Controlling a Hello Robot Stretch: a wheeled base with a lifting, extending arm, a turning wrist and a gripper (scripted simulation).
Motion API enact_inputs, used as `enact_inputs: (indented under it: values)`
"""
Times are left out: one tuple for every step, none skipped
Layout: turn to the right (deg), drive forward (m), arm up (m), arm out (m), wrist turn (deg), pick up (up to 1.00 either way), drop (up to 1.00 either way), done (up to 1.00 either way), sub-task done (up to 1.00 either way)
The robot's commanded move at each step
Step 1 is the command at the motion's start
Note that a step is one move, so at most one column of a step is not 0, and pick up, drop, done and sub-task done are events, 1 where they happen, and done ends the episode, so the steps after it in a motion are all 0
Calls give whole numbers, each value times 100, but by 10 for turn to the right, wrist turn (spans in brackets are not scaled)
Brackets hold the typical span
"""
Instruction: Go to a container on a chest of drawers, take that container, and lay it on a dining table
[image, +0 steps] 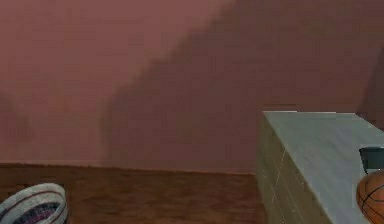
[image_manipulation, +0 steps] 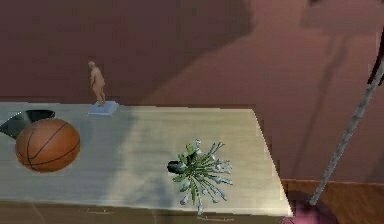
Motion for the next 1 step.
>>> enact_inputs:
  values:
    - [0, 30, 0, 0, 0, 0, 0, 0, 0]
